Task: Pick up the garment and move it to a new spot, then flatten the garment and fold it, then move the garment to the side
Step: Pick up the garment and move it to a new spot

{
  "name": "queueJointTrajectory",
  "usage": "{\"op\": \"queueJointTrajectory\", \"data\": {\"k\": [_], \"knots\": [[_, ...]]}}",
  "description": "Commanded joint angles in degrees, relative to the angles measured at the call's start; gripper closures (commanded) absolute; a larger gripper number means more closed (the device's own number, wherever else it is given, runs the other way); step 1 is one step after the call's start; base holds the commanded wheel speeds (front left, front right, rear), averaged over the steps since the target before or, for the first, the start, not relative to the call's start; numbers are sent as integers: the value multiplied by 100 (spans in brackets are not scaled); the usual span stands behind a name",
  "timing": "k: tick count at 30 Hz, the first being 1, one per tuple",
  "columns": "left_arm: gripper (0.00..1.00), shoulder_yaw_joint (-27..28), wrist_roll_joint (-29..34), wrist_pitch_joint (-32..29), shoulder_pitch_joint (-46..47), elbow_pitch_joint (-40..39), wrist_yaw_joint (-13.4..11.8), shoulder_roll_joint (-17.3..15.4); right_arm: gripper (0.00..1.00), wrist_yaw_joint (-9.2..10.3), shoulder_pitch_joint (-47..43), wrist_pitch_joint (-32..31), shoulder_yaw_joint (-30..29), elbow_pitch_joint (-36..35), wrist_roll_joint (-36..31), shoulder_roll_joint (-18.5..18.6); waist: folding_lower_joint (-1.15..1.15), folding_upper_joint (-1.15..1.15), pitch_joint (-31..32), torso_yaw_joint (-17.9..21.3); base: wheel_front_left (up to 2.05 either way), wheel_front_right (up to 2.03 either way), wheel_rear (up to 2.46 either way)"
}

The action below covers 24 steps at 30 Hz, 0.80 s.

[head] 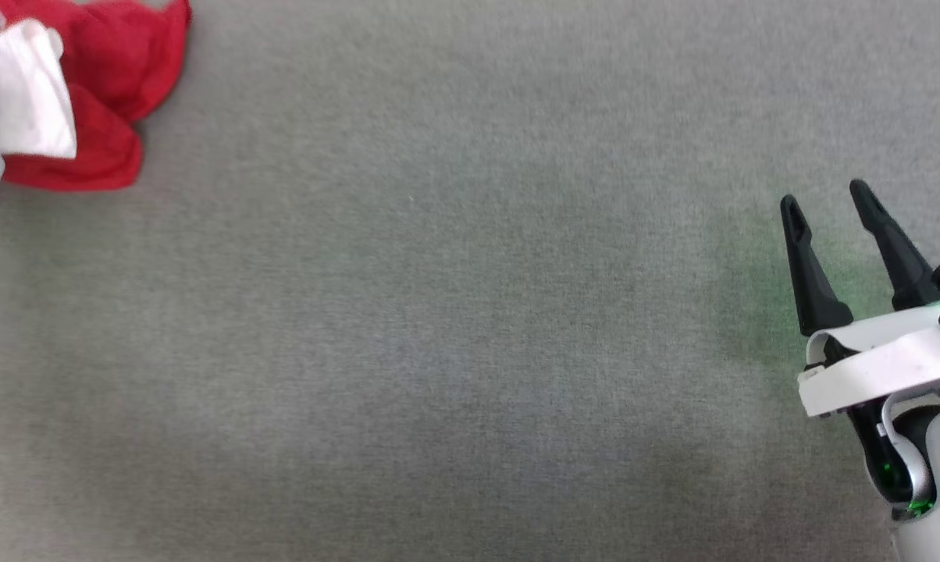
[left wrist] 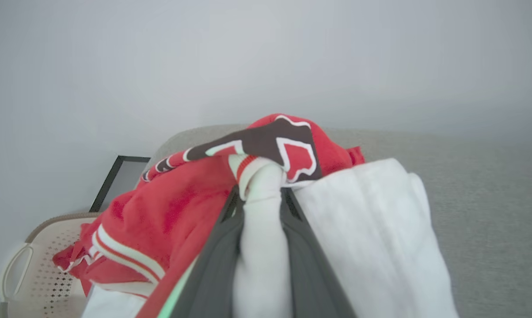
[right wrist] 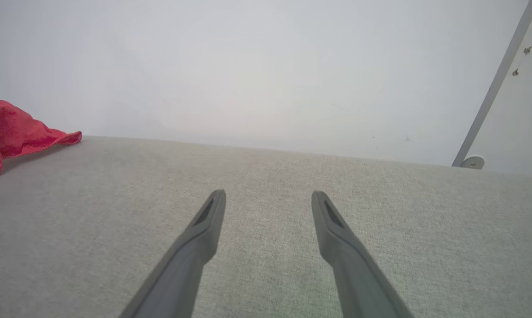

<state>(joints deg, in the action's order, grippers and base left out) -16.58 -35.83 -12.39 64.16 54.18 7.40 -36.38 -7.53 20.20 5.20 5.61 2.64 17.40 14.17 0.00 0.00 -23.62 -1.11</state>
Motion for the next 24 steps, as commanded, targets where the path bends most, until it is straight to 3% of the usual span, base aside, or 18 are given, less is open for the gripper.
{"op": "queueJointTrajectory", "data": {"k": [1, 14, 24], "knots": [[100, -27, 4, 42, 46, -87, 8, -53, 0, 8, -99, 49, -27, 27, 26, -29, 0, 0, 497, -252, 0, 0, 0], [100, -327, 19, -198, 336, -1106, 8, -365, 0, 8, -439, 186, -101, 200, 67, -259, 0, 0, 1455, -509, 0, 0, 0], [100, -529, -282, -853, 69, -1975, -12, -309, 0, 8, -647, 277, -344, 280, 56, -323, 0, 0, 1762, -273, 0, 0, 0]]}}
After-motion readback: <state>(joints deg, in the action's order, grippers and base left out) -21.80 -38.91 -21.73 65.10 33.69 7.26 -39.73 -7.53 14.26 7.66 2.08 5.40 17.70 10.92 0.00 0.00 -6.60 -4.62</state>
